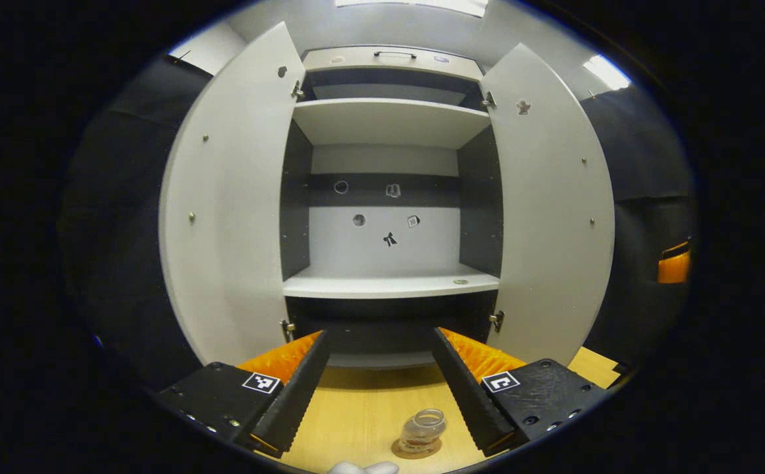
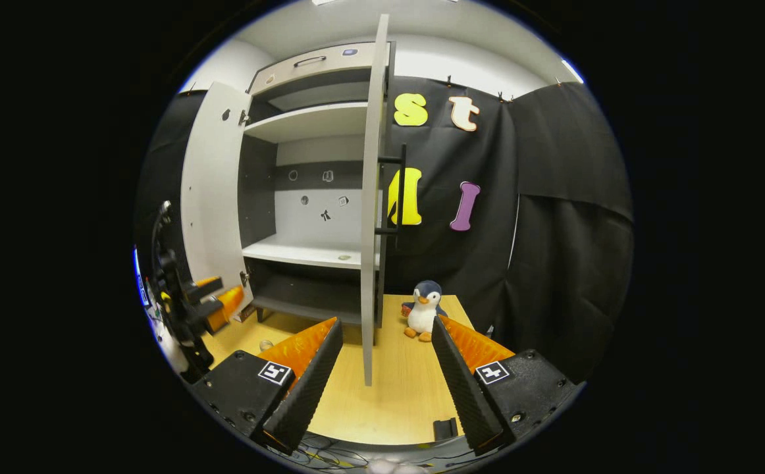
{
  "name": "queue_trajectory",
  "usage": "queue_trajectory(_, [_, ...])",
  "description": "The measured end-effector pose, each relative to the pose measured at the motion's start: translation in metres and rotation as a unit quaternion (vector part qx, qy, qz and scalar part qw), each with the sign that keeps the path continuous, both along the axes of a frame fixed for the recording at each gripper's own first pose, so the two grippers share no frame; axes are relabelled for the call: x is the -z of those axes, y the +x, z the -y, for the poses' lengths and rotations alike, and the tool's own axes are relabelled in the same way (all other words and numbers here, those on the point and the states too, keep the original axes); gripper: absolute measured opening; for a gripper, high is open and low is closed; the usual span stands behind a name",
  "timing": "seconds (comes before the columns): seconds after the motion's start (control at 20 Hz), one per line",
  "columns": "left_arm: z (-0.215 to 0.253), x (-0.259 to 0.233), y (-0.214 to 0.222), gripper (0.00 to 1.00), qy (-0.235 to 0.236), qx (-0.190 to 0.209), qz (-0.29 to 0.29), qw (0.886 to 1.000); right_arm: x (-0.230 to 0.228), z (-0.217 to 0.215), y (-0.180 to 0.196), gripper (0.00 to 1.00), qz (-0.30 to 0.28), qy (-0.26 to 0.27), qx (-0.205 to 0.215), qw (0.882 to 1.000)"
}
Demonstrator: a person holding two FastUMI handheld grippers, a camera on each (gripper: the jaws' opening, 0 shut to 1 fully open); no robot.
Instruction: Grasp the bottle in the cabinet with the left hand and place it on the coaster, then close the right door with the right hand and the left door with the left hand.
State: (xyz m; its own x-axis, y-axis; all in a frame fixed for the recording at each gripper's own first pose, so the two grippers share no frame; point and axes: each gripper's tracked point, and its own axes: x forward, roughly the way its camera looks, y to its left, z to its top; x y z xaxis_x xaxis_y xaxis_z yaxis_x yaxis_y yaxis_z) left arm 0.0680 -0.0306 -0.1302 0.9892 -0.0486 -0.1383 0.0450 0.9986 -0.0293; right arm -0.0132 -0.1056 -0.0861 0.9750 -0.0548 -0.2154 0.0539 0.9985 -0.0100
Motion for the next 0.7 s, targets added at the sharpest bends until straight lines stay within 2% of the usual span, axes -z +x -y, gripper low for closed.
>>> queue_trajectory(0.1, [-0.02, -0.021, -0.012, 0.93, 0.015, -0.017, 0.001, 1.0, -0.004, -0.002, -0.003, 0.84, 0.011, 0.0, 0.002, 1.0])
queue_trajectory(0.15, [-0.03, -0.028, -0.021, 0.95, 0.02, -0.024, -0.002, 1.0, -0.007, -0.003, -0.004, 0.84, 0.016, -0.002, 0.004, 1.0])
queue_trajectory(0.35, [-0.05, -0.051, -0.054, 0.93, 0.022, -0.029, 0.005, 0.999, -0.009, 0.003, -0.002, 0.84, 0.023, -0.007, 0.018, 1.0])
queue_trajectory(0.5, [-0.055, -0.058, -0.08, 0.95, 0.023, -0.024, 0.009, 0.999, -0.007, 0.007, 0.0, 0.84, 0.021, 0.0, 0.032, 0.999])
queue_trajectory(0.6, [-0.056, -0.058, -0.088, 0.93, 0.024, -0.023, 0.005, 0.999, -0.01, 0.009, 0.005, 0.84, 0.024, -0.003, 0.037, 0.999])
queue_trajectory(0.7, [-0.051, -0.055, -0.093, 0.95, 0.014, -0.019, 0.0, 1.0, -0.02, 0.024, 0.013, 0.84, 0.032, -0.011, 0.05, 0.998])
